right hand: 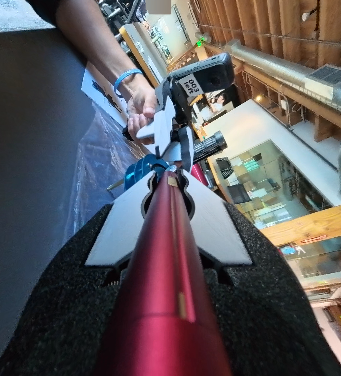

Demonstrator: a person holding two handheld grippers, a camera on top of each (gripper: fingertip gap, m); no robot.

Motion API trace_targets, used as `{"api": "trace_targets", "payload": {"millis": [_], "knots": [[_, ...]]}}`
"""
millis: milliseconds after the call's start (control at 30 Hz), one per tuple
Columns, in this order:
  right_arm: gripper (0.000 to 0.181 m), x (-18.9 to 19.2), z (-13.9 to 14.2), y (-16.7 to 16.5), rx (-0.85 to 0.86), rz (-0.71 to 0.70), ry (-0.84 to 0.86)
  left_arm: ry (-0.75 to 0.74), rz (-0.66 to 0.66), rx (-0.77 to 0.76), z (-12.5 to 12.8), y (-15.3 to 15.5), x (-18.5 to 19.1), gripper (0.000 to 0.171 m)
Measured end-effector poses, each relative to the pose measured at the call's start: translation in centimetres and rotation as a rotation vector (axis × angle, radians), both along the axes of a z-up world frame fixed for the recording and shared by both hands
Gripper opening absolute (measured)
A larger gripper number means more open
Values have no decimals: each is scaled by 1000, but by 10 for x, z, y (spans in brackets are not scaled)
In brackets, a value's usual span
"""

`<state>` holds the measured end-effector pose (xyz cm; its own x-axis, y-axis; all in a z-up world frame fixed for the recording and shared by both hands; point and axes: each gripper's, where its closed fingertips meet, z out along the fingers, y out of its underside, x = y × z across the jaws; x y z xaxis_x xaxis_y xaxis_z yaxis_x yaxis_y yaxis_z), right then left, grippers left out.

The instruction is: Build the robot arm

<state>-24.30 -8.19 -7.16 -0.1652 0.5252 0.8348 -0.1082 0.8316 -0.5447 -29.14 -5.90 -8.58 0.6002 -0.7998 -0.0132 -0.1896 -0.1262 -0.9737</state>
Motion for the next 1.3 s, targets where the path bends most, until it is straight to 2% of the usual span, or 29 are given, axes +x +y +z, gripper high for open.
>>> {"api": "trace_targets", "payload": {"millis": [100, 200, 533, 733, 867, 1100, 1300], "knots": [[21, 1, 1, -1, -76, -10, -4, 8, 15, 37, 2, 1, 4, 67], [21, 1, -6, -1, -187, -12, -53, 89, 51, 85, -5, 4, 7, 67], [21, 5, -5, 4, -288, -59, -88, 146, 73, 122, -7, 4, 8, 63], [21, 6, 5, 9, -424, -43, -74, 112, 91, 176, 11, 2, 5, 60], [21, 10, 19, 19, -683, 8, -66, 123, 79, 269, 28, -8, 8, 44], [22, 16, 41, 12, -1227, 261, -150, 112, 81, 349, 30, -15, 28, 35], [22, 17, 46, 25, -1469, 323, -144, 178, 163, 544, 44, -20, 37, 31]]}}
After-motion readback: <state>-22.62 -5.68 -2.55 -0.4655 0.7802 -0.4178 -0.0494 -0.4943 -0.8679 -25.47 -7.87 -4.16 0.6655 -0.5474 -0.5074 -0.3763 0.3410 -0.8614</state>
